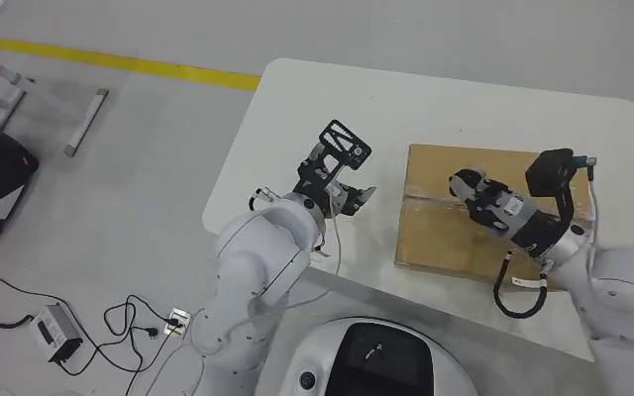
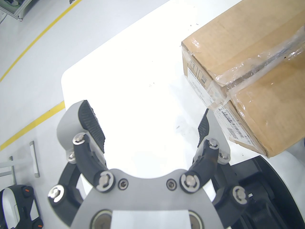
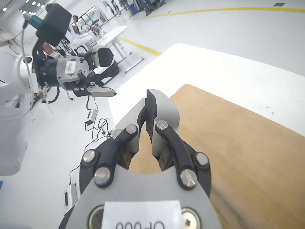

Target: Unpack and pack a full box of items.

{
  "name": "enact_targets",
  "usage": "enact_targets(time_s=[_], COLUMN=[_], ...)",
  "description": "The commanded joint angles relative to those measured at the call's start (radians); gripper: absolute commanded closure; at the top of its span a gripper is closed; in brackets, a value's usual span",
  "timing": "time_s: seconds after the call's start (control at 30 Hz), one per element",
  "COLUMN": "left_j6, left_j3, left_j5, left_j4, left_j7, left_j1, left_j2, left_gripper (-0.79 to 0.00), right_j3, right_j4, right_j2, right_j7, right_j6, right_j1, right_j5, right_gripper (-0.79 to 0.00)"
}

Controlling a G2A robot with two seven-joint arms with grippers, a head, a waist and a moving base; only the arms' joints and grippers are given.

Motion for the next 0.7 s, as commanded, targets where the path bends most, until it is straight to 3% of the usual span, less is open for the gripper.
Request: enact_targets(time_s=[0.0,0.37,0.67], left_j6=[0.0,0.0,0.0], left_j3=[0.0,0.0,0.0], left_j5=[0.0,0.0,0.0], left_j4=[0.0,0.0,0.0], left_j7=[0.0,0.0,0.0], left_j1=[0.0,0.0,0.0], left_j2=[0.0,0.0,0.0], left_gripper=[-0.785,-0.785,-0.785], right_j3=[-0.027,-0.013,0.087], right_j4=[0.018,0.019,-0.034], right_j2=[-0.005,-0.002,0.014], right_j7=[-0.003,0.012,0.013], right_j6=[0.007,0.039,0.069], right_j1=[0.005,-0.072,-0.152], right_j5=[-0.016,-0.04,-0.061], right_gripper=[0.0,0.0,0.0])
